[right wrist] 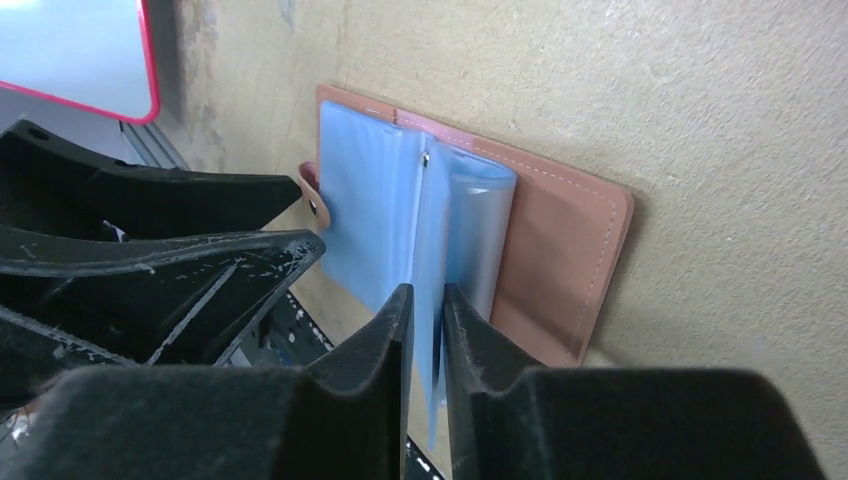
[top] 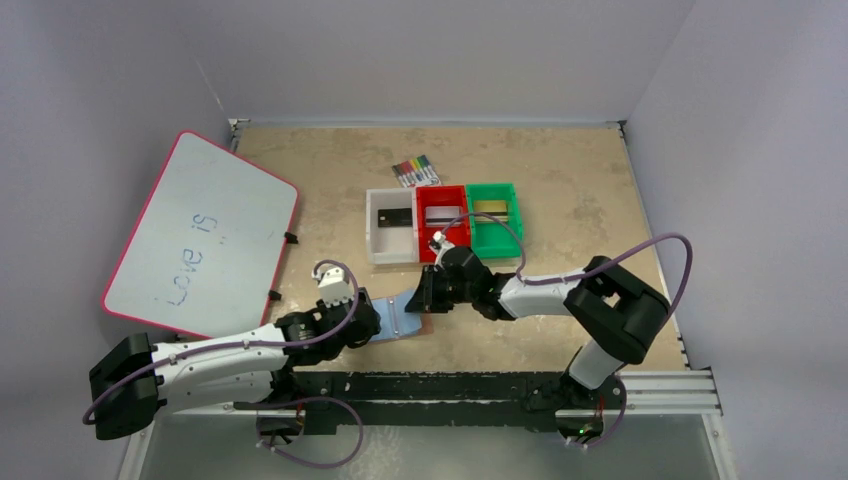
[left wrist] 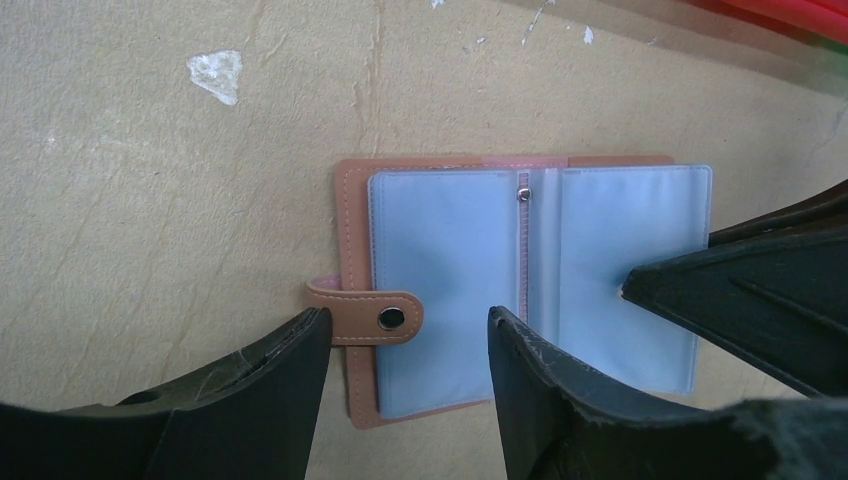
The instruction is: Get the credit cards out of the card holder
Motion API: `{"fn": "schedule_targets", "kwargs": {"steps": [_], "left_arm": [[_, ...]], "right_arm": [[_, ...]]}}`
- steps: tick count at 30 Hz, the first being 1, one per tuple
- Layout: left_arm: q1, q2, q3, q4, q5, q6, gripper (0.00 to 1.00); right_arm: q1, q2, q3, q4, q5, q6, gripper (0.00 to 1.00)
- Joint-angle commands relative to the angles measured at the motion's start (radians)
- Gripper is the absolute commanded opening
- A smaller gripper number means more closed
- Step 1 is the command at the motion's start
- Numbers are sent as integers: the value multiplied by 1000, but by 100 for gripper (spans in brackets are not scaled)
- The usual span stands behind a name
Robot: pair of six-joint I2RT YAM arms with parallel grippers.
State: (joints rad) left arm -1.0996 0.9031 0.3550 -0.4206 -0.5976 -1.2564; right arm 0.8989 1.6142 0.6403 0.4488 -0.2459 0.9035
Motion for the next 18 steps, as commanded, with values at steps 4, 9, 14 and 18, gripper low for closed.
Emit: {"fn": "schedule_targets", "kwargs": {"steps": [4, 9, 14, 18], "left_arm": [[2, -19, -4, 26, 2, 14, 57], [2, -31, 0, 77, 30, 58, 58], [2, -59, 38, 121, 48, 105, 63], [1, -79, 95, 95, 35, 138, 67]], "right_arm": [[19, -24, 74, -96, 77, -21, 11], [20, -88, 70, -234, 213, -24, 10], [19, -185, 6, -334, 290, 17, 10], [19, -273, -11, -420, 362, 26, 21]]}}
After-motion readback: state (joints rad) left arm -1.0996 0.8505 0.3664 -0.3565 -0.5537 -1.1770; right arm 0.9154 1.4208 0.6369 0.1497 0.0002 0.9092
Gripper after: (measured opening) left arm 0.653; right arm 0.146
